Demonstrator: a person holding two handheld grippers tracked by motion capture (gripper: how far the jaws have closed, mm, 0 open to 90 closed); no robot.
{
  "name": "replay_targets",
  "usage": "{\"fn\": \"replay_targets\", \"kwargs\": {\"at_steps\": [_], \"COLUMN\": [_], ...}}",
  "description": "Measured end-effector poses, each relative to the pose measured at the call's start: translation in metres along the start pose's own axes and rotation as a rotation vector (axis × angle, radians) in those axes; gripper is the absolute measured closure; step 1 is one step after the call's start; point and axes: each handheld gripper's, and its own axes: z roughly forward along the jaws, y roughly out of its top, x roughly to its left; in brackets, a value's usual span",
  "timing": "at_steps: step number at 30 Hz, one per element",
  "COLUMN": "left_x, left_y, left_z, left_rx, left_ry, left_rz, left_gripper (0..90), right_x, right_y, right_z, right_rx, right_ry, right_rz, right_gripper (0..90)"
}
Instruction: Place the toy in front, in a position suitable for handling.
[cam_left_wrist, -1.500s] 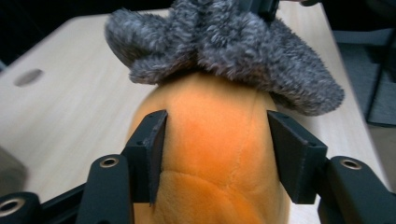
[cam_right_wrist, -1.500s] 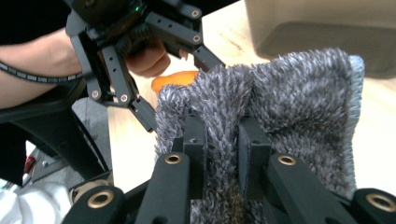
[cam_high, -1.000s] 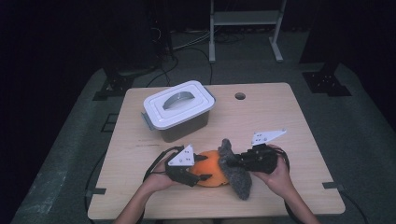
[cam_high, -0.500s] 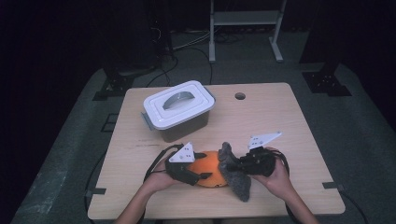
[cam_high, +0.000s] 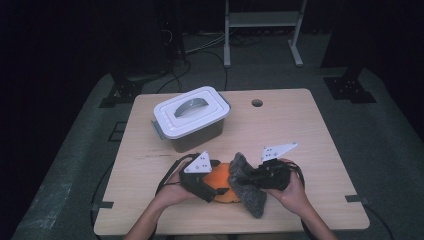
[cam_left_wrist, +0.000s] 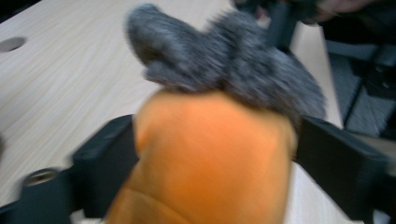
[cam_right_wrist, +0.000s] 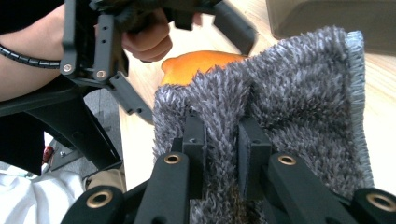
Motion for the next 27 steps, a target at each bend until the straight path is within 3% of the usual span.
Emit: {"fn": "replay_targets", "kwargs": {"at_steps": [1, 3, 5, 7, 9, 10, 15, 17, 22, 25, 27], "left_x": [0.001, 0.001, 0.000, -0.003, -0.004, -0.004, -0.002, -0.001, 0.000, -0.001, -0.001], "left_y": [-0.001, -0.003, -0.001, 0.001, 0.002, 0.002, -0.004, -0.006, -0.010, -0.009, -0.008], "left_z": [0.002, 0.002, 0.000, -0.001, 0.000, 0.001, 0.007, 0.006, 0.002, 0.003, 0.003], "left_rx": [0.005, -0.006, -0.039, -0.094, -0.127, -0.121, -0.062, -0.065, -0.073, -0.071, -0.071], "left_ry": [-0.007, -0.015, 0.014, 0.046, 0.068, 0.065, 0.029, 0.015, -0.023, -0.037, -0.048], "left_rz": [-0.002, 0.001, 0.037, 0.079, 0.108, 0.110, 0.071, 0.048, 0.002, -0.006, -0.011], "left_gripper": [10.2, 21.1, 35.7, 41.7, 41.7, 40.4, 34.8, 34.1, 31.9, 29.9, 28.2], "right_x": [0.001, 0.000, -0.002, -0.002, -0.002, -0.002, -0.007, -0.009, -0.017, -0.015, -0.011], "right_y": [0.001, 0.001, 0.003, 0.006, 0.009, 0.010, 0.004, 0.001, -0.010, -0.007, -0.002], "right_z": [0.000, -0.001, -0.005, -0.011, -0.016, -0.018, -0.006, -0.006, -0.013, -0.018, -0.017], "right_rx": [0.003, 0.008, -0.004, -0.030, -0.057, -0.070, -0.018, -0.015, 0.013, -0.011, -0.039], "right_ry": [-0.005, -0.016, -0.025, -0.051, -0.061, -0.060, -0.067, -0.053, -0.074, -0.086, -0.061], "right_rz": [-0.002, -0.003, -0.002, -0.010, -0.012, -0.007, -0.010, -0.002, 0.031, 0.033, 0.025], "right_gripper": [75.5, 75.4, 75.5, 75.8, 75.8, 75.8, 75.7, 75.6, 75.6, 75.6, 75.6]}}
